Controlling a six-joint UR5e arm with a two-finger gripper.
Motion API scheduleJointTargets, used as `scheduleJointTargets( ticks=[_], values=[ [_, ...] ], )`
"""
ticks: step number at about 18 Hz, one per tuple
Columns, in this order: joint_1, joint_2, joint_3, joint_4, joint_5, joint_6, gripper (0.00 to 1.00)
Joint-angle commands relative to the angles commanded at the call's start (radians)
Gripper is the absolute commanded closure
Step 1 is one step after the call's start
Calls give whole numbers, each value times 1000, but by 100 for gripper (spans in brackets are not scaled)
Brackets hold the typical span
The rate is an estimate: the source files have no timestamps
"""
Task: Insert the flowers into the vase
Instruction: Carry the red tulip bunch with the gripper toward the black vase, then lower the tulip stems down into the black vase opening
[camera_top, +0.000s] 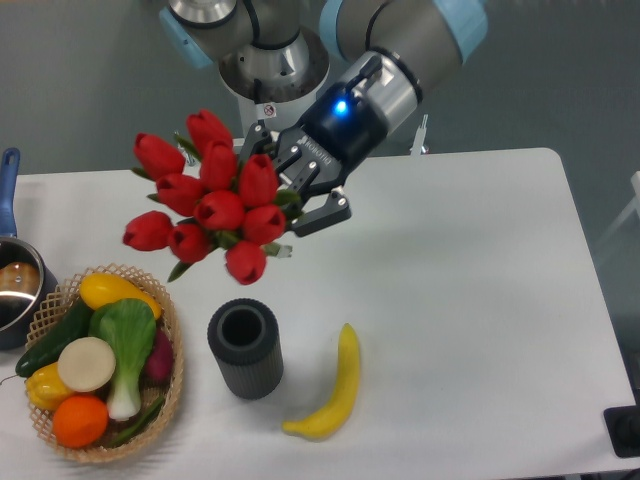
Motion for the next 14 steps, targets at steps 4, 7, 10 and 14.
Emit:
scheduleJointTargets(
  ticks=[4,7,10,14],
  values=[
    [-6,-49,8,0,-118,57,62],
    [-8,-65,17,0,-129,68,62],
    [-9,-100,34,2,-194,89,62],
    [-6,-149,49,0,-275,137,62]
  ],
)
